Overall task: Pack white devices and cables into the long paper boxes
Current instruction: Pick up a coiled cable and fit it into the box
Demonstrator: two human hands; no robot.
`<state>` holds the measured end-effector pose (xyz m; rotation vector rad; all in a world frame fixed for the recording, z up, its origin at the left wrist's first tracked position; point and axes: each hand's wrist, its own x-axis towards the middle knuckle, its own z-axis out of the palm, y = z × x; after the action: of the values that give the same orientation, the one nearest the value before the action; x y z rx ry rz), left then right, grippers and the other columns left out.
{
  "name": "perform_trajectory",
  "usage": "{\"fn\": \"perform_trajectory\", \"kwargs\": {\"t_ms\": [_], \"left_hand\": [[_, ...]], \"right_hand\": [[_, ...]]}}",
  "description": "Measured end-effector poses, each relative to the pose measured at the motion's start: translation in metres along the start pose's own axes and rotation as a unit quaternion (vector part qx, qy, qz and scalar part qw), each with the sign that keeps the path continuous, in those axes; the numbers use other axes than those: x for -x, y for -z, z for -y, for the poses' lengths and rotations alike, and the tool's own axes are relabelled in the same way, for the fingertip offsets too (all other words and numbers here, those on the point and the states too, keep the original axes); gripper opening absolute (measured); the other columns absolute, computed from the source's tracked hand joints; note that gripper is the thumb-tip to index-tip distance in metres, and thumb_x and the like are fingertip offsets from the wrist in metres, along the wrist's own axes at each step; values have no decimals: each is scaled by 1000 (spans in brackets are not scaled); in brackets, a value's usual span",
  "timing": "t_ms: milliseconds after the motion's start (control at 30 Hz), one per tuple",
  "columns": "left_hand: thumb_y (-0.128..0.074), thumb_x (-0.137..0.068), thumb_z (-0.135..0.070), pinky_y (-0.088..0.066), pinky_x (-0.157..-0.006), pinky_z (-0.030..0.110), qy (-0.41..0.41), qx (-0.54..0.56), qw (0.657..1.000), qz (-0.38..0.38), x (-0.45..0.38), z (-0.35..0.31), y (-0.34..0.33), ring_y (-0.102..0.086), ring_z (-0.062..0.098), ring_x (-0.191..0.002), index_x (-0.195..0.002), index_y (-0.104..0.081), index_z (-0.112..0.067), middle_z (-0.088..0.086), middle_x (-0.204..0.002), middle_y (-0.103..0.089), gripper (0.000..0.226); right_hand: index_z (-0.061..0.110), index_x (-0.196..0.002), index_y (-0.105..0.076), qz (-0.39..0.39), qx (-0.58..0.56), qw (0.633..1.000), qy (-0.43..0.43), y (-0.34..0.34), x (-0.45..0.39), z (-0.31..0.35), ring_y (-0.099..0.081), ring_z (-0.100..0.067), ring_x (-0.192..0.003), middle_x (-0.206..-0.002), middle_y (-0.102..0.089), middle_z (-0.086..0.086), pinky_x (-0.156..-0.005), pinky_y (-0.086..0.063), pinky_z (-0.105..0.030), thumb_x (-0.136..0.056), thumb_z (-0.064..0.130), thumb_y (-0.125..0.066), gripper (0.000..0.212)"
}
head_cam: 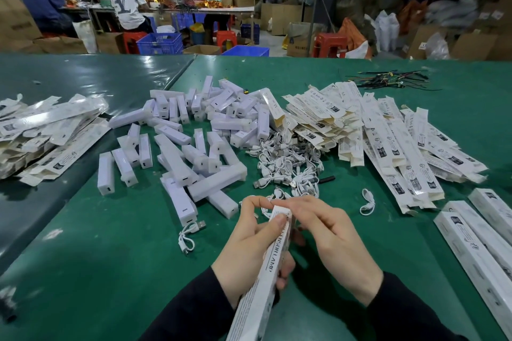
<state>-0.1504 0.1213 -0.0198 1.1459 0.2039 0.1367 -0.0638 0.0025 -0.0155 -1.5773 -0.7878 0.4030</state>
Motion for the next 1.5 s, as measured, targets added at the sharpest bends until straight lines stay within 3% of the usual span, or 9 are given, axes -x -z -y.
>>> {"fn": "perform_trajectory", "kwargs": {"t_ms": [167,367,500,633,733,833,967,1133,1500], "left_hand": [[-50,-89,-22,-52,-47,30,-37,174,983,-49,-6,-12,4,-57,22,-51,-114,-51,-14,15,-77,-64,26],[-51,-85,-19,-60,-63,35,-96,276,949,-117,-8,-18,14,-72,22,-82,-97,-59,-16,16,-97,-72,15],[-53,-84,-19,-59,-80,34,-121,216,964,-98,-7,-19,11,-67,25,-105,-101,-59,-12,19,-114,-69,19],[-58,-81,-28,-58,-82,31,-162,91,976,-114,-5,-23,11,-67,23,-106,-106,-62,-9,13,-113,-70,31],[-56,-84,-26,-58,-75,29,-188,41,965,-180,-6,-26,17,-69,24,-98,-98,-63,-10,13,-102,-72,22],[-50,-96,-8,-56,-62,26,-205,35,939,-272,-10,-29,25,-68,21,-81,-89,-59,-11,8,-85,-71,12],[-48,-96,-1,-55,-57,24,-235,49,907,-348,-10,-35,33,-64,18,-68,-91,-52,-14,11,-84,-64,15],[-45,-95,3,-54,-56,24,-276,60,882,-378,-9,-38,38,-63,15,-60,-91,-50,-17,10,-80,-62,21],[-39,-93,9,-50,-52,24,-372,-14,828,-420,-9,-40,42,-58,13,-63,-92,-49,-19,0,-75,-61,30]], "right_hand": [[24,-124,-62,11,-146,987,-71,-6,1,5,-66,-15,-89,-108,-67,-9,-83,-55,-28,-87,37,-47,43],[37,-123,-61,42,-38,994,-89,-24,24,17,-67,-17,-81,-104,-70,11,-72,-57,-29,-73,35,-74,52],[40,-123,-62,16,23,999,-20,-17,40,22,-67,-8,-99,-109,-71,20,-83,-51,-17,-83,14,-76,50],[49,-120,-65,-143,99,985,12,35,60,23,-62,-2,-90,-98,-67,13,-70,-46,-7,-72,29,-76,53],[29,-124,-65,-221,441,869,32,87,80,8,-57,-22,-79,-91,-59,1,-71,-46,-29,-88,52,-61,43],[33,-128,-61,-214,566,796,3,125,102,-22,-45,-27,-62,-82,-48,-4,-67,-39,-34,-87,70,-35,61],[20,-115,-71,-277,611,738,-71,151,103,-55,-50,-44,-70,-90,-46,-12,-70,-51,-54,-60,-1,-84,61],[-5,-101,-71,-257,669,677,-164,143,69,-31,-49,-55,-95,-107,-52,-31,-78,-47,-67,-65,7,-82,39],[31,-132,-52,4,465,876,129,-1,-38,21,-43,-5,-123,-131,-54,14,-105,-27,-30,-97,13,-48,40]]}}
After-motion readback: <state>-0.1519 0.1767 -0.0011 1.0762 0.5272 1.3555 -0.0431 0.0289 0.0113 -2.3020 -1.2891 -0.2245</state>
